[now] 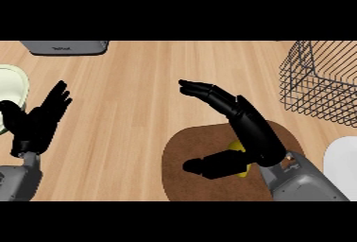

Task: Pick the lemon from the cutting board and place it in the basket

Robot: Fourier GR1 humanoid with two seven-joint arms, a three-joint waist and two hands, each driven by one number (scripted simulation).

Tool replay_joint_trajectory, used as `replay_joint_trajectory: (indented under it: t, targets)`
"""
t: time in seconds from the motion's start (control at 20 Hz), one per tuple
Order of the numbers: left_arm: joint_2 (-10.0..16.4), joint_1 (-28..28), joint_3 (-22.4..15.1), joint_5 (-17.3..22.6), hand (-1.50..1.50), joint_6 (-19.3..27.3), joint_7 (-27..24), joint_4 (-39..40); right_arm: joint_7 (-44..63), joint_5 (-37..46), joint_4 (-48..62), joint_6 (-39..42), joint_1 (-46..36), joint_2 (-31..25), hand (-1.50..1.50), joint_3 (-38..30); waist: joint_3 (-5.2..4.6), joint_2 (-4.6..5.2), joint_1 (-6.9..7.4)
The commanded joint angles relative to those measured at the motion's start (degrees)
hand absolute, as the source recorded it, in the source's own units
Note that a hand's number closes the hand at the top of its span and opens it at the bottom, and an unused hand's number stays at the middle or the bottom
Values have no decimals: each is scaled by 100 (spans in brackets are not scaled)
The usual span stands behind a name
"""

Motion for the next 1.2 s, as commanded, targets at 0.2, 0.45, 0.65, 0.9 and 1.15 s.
replay_joint_trajectory:
  t: [0.2,0.45,0.65,0.9,1.15]
  targets:
    - [-51,135,-11,-97,0,17,-84,99,3469,536,-520,1091,-1374,-905,-150,27,-33,-81,-59]
    - [108,169,115,-19,0,-106,-43,41,4899,655,-545,2129,-2118,-1910,-150,-374,-25,-85,-71]
    - [30,-171,32,-89,0,-66,183,71,6029,-587,-619,3269,-2896,-1956,-150,-854,-10,-28,-30]
    - [147,-93,265,66,0,-281,19,186,6281,-2278,-661,4148,-2608,-2396,-150,-1126,-2,-25,-68]
    - [-164,-218,73,-241,0,13,135,210,6359,-3219,-1120,3943,-2120,-2897,-150,-1694,6,5,-61]
